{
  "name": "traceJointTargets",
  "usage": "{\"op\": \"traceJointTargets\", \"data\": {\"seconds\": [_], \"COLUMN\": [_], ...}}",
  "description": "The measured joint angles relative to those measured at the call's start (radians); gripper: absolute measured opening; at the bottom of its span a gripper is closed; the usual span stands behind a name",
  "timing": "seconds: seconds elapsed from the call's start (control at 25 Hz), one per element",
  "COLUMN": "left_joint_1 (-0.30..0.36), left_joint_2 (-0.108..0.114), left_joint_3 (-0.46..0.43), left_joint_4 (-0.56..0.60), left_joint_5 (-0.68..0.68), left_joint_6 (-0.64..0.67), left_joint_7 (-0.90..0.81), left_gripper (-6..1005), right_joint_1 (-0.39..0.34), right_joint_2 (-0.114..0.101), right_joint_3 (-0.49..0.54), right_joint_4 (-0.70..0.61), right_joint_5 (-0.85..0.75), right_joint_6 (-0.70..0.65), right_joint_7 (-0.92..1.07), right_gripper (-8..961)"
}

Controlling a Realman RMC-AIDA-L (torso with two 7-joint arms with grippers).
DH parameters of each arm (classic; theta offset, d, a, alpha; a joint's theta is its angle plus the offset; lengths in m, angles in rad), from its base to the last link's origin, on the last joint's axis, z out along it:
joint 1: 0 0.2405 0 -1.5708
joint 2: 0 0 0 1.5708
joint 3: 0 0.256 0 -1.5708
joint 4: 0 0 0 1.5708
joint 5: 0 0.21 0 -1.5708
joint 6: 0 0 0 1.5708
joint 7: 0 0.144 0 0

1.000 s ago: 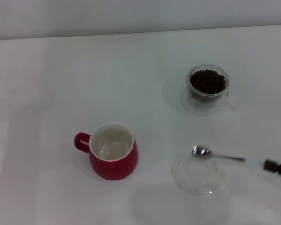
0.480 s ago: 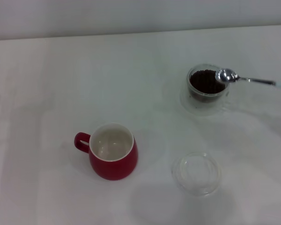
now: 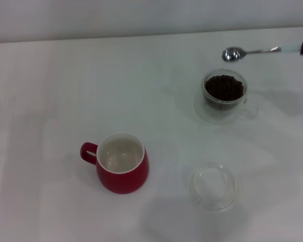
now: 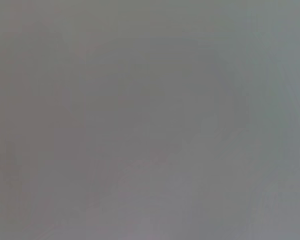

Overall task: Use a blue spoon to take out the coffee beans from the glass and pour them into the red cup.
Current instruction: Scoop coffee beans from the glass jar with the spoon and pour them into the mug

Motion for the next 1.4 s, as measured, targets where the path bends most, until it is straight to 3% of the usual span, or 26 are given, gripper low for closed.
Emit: {"op": "traceJointTargets", "data": {"seconds": [0.36, 0.44, 0.64, 1.4], "left_joint_1": [-0.002, -0.002, -0.004, -0.012], "left_joint_2": [0.001, 0.001, 0.001, -0.001], "left_joint_3": [0.000, 0.000, 0.000, 0.000], "left_joint_4": [0.000, 0.000, 0.002, 0.001], "left_joint_5": [0.000, 0.000, 0.000, 0.000], "left_joint_6": [-0.001, -0.004, -0.011, -0.020], "left_joint_7": [-0.004, -0.005, -0.006, -0.006], "left_gripper": [788, 788, 789, 789], "right_joint_1": [0.089, 0.111, 0.141, 0.192], "right_joint_2": [0.011, 0.031, 0.051, 0.048], "right_joint_3": [-0.001, -0.001, -0.002, -0.002], "right_joint_4": [0.116, 0.153, 0.197, 0.067], "right_joint_5": [-0.123, -0.173, -0.228, -0.386], "right_joint_6": [-0.014, -0.013, -0.009, 0.178], "right_joint_7": [-0.019, -0.040, -0.055, -0.083], "right_gripper": [146, 146, 146, 146]}}
